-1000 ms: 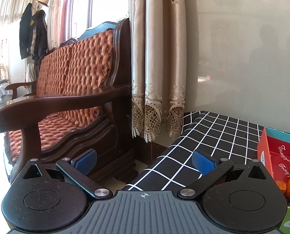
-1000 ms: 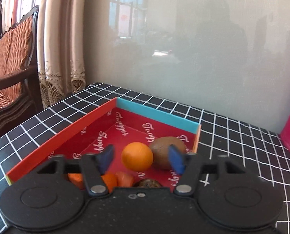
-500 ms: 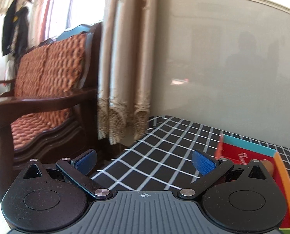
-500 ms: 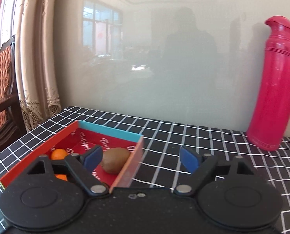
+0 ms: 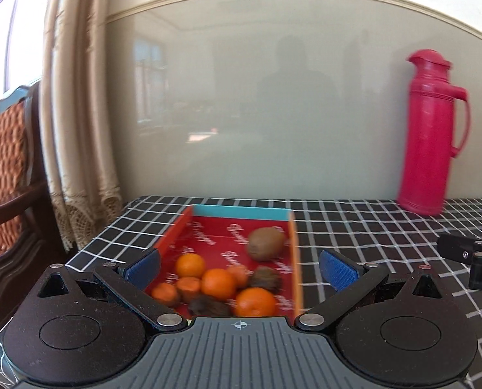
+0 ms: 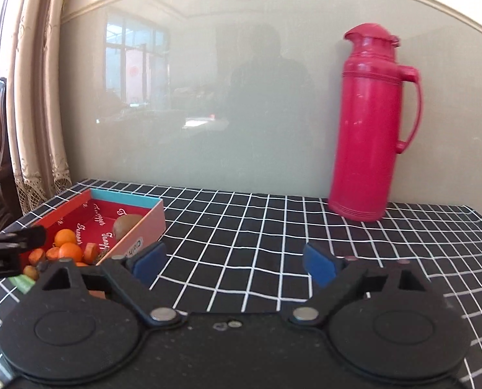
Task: Organize fruits
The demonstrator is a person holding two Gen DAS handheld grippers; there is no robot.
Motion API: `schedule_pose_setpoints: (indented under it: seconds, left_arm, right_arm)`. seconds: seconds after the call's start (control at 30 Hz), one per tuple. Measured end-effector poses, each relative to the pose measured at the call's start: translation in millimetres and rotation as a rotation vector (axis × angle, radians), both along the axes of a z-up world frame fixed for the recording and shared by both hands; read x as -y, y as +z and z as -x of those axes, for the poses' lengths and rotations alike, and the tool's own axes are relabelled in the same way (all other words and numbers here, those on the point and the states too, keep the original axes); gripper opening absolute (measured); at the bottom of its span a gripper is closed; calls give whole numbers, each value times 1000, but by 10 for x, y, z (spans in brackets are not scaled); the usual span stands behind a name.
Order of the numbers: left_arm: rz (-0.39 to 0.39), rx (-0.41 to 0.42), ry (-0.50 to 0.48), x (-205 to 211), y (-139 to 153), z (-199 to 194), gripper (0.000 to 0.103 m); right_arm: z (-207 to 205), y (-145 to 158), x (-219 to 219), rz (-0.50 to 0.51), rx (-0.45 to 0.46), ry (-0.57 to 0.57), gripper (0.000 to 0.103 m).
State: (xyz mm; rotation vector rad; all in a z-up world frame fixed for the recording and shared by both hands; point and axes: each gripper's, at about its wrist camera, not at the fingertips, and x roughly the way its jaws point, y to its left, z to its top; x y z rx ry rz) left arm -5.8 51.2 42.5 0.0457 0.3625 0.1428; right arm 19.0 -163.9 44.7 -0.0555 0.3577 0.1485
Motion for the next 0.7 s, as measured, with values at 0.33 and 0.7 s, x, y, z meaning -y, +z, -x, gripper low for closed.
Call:
schedule_pose_setpoints:
  seconds: [0.33,0.7]
  left_arm:
    - [-58,32,-9,241,18,482,103]
    - [9,40,29,20,-75,468,103]
  right_arm:
    - [555,99,200,-8,132,-52,103]
    - [295,-67,116,11,-19,-96,103]
